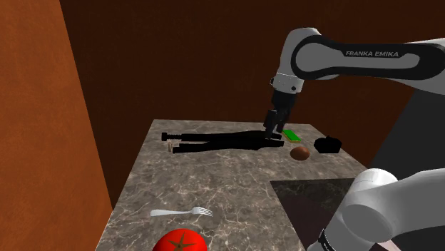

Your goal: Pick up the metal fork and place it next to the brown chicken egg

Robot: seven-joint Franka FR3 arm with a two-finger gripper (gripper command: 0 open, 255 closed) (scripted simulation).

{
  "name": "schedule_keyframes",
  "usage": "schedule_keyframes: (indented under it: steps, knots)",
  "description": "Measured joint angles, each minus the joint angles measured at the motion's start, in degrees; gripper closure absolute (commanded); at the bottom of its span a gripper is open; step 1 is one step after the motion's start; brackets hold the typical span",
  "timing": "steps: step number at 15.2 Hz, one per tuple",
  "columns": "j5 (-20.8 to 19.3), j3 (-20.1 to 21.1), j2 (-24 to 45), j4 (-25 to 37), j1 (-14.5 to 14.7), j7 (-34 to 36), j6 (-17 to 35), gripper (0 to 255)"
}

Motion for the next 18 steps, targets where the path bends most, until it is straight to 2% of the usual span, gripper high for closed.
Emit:
schedule_keyframes:
  steps: [2, 7, 18]
  knots:
    - [0.3, 0.4, 0.7, 0.2, 0.4, 0.1, 0.5, 0]
    - [2.2, 3.7, 6.6, -0.2, 3.4, 0.1, 5.8, 0]
    - [4.9, 12.3, 24.2, 2.9, 9.9, 0.9, 18.5, 0]
